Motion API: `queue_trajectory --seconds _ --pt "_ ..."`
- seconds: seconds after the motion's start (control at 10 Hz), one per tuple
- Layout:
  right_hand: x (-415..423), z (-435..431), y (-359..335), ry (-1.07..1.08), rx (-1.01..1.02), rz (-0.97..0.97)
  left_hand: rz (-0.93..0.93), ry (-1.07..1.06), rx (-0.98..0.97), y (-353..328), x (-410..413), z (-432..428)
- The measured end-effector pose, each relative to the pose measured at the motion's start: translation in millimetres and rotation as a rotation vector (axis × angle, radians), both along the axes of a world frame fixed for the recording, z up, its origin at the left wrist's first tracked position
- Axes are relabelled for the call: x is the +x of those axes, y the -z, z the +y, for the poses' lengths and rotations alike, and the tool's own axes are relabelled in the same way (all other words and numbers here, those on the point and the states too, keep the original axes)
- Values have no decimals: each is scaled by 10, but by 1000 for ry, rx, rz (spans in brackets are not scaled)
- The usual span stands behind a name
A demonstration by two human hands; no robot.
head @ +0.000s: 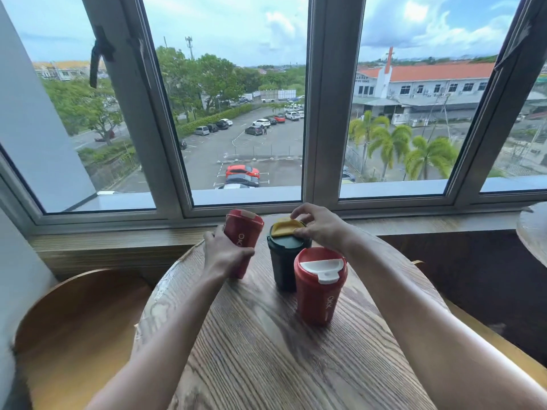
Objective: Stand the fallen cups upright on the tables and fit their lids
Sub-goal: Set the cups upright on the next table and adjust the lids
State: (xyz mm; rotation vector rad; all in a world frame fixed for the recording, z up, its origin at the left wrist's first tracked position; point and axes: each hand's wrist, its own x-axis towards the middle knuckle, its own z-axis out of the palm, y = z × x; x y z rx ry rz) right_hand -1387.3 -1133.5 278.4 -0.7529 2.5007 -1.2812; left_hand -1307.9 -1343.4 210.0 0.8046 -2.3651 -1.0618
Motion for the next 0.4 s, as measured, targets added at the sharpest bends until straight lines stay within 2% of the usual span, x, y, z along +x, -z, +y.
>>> queue_trajectory --seconds 0.1,0.2,0.3,0.4 --pt "7 -9 7 4 -5 1 220 -18 93 70 397 196" --pt "39 1 -17 22 7 26 327 -4 157 169 704 376" --pt "82 1 -63 26 30 38 364 -16 172 208 902 592" --pt "118 53 -86 27 63 60 371 35 284 216 964 817"
